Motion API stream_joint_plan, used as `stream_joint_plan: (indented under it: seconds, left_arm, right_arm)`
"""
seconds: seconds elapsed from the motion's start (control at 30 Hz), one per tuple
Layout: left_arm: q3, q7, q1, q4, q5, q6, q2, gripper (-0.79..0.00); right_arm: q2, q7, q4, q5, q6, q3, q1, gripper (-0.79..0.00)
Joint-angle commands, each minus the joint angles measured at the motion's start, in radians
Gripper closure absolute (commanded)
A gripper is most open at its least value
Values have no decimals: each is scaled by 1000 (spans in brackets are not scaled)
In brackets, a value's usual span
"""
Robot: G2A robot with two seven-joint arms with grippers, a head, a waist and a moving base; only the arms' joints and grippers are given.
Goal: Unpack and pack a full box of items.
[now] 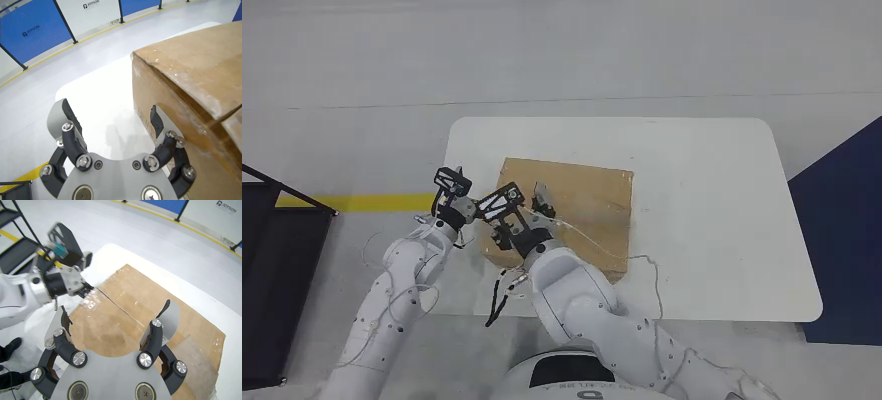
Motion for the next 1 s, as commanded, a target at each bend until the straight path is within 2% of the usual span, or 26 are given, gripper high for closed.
stream_joint_plan:
  seconds: [0.0,0.2,0.33,0.37,0.73,0.97]
  left_arm:
    - [-4,1,0,4,-9,4,0,-785]
    - [-17,4,3,19,-30,5,0,-785]
    - [-17,3,0,26,-32,4,-1,-785]
    - [-16,1,-1,27,-32,4,-1,-785]
    - [-7,-13,-19,36,-27,-4,-3,-785]
    - [-10,-23,-30,33,-28,-7,-3,-785]
  right_arm:
    - [16,-37,-78,-30,-17,37,-49,-785]
    - [78,-90,-363,-67,-63,258,-291,-785]
    - [99,-202,-377,0,-77,428,-410,-785]
    - [100,-209,-377,6,-81,441,-420,-785]
    - [99,-216,-345,45,-100,435,-413,-785]
    - [82,-179,-219,37,-144,324,-301,-785]
